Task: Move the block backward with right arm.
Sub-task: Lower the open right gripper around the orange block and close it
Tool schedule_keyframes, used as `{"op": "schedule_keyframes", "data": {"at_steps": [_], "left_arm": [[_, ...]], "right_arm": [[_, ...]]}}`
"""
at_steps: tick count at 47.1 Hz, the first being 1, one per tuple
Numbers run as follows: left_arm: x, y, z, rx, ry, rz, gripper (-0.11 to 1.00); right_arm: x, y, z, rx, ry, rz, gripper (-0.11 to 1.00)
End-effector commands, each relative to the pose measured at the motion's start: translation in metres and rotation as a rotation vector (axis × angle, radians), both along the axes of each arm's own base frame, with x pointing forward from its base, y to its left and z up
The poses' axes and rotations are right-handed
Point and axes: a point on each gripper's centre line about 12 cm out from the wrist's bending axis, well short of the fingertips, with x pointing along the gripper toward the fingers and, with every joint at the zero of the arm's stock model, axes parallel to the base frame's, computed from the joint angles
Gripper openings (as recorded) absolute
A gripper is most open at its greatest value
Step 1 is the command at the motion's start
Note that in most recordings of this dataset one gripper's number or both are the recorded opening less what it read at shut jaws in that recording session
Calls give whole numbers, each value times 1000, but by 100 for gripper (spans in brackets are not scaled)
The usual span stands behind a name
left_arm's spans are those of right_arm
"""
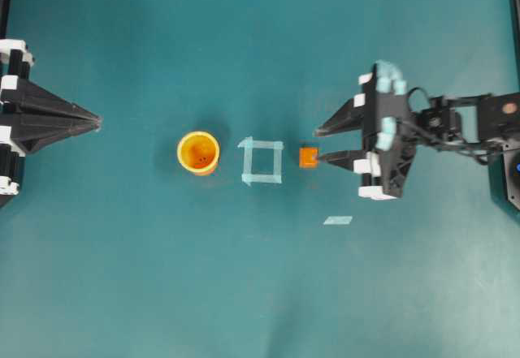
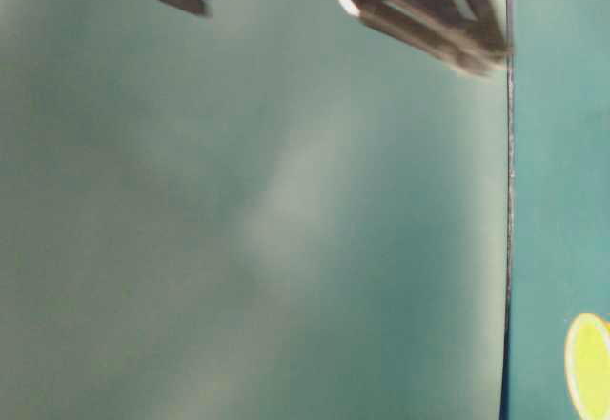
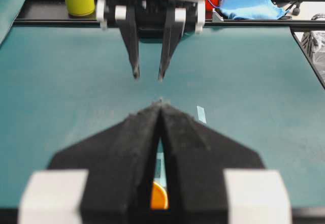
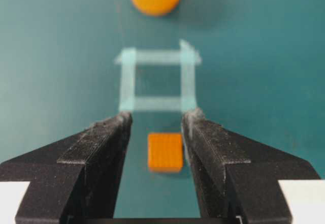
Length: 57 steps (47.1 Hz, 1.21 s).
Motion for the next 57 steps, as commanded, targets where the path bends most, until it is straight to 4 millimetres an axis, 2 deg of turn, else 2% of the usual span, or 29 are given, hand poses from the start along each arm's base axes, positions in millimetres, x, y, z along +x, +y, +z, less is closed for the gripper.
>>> {"op": "schedule_keyframes", "data": {"at_steps": [1,28,41,57], "left_arm": [[2,0,11,0,-26,0,0],[2,0,11,0,-28,1,0],[2,0,11,-6,-28,1,0],[1,0,12,-8,-31,-1,0]], "right_arm": [[10,-1,1,2,-23,-3,53],[23,-3,-54,22,48,-20,53],[28,-13,-58,20,43,-46,53],[29,-13,-65,24,66,-49,53]]}}
